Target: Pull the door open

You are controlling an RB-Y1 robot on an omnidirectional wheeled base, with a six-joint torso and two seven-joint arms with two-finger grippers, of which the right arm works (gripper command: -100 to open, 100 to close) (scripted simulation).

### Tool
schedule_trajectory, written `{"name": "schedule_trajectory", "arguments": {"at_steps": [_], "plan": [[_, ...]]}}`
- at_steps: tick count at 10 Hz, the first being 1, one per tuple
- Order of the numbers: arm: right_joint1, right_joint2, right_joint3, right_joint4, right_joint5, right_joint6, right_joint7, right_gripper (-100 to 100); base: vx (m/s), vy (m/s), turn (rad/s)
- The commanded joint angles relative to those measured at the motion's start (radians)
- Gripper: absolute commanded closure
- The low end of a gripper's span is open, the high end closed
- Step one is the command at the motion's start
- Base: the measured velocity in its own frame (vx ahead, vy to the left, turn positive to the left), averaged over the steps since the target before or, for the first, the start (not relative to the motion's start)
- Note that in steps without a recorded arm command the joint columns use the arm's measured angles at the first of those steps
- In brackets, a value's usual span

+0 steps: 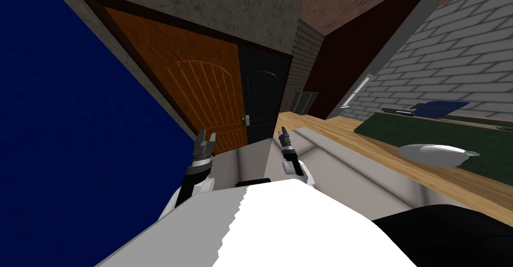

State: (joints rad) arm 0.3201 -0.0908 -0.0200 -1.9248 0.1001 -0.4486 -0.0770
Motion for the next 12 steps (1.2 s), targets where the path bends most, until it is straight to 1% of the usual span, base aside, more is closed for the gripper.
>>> {"name": "schedule_trajectory", "arguments": {"at_steps": [1,10,11,12], "plan": [[-0.009,-0.003,-0.001,0.03,0.01,0.005,-0.018,-100,0.134,0.061,0.065],[-0.079,-0.015,-0.011,0.189,0.064,0.042,-0.104,-100,0.106,0.045,0.067],[-0.095,-0.017,-0.013,0.224,0.076,0.05,-0.124,-100,0.137,0.063,0.105],[-0.103,-0.018,-0.014,0.241,0.081,0.055,-0.133,-100,0.176,0.062,0.089]]}}
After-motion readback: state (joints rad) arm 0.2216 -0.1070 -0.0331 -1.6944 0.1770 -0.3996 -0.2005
